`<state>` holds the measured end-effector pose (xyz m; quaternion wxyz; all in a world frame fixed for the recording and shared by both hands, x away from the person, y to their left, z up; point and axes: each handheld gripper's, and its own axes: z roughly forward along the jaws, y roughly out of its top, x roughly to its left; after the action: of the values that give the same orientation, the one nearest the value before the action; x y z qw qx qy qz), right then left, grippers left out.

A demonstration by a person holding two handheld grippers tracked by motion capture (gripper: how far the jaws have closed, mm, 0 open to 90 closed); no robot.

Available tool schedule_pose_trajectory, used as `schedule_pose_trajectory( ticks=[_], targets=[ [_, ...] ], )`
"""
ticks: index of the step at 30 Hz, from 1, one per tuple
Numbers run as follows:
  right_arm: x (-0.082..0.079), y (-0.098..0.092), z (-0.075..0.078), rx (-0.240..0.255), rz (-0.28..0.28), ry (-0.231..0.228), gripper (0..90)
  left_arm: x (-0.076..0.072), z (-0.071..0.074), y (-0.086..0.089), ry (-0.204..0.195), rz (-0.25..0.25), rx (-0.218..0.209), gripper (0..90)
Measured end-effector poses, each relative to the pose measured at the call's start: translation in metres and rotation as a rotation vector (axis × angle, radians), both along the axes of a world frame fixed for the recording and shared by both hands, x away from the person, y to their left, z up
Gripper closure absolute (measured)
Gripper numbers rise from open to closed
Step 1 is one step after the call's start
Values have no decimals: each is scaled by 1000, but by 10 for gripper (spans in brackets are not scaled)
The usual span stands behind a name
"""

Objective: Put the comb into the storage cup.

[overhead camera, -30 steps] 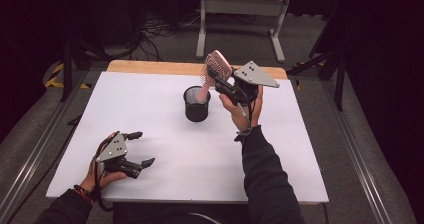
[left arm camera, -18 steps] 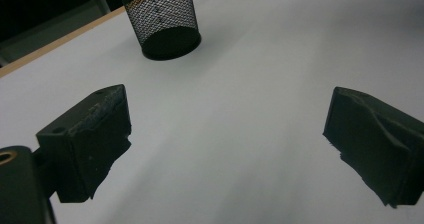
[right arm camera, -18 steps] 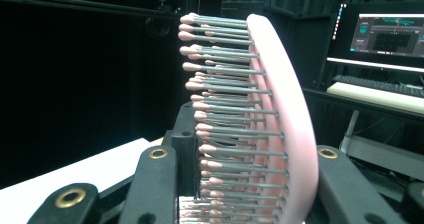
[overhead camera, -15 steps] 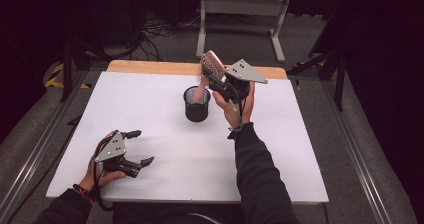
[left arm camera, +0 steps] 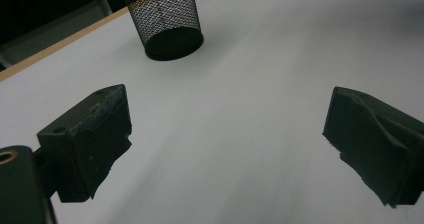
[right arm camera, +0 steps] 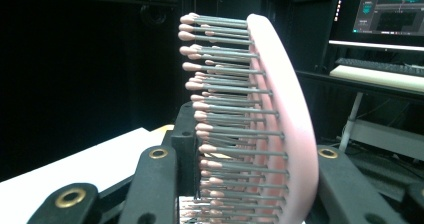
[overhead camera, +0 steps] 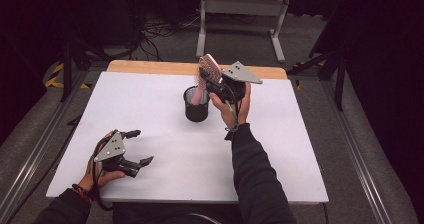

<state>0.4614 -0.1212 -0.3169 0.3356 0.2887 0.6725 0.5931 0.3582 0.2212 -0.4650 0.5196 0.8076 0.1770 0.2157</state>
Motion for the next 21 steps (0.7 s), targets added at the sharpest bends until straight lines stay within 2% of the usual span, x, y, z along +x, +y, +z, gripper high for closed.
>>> schedule_pose_trajectory(
  ticks=[1,4,21],
  targets=[
    [0,2,-1,26,-3,14,635,0,0,0,-1,2,-1,58],
    [2,4,-6,37,-1,27,636,1,0,1,2,1,-2,58],
    [11,10,-38,58,-10,111,635,0,0,1,0,1,-3,59]
  ],
)
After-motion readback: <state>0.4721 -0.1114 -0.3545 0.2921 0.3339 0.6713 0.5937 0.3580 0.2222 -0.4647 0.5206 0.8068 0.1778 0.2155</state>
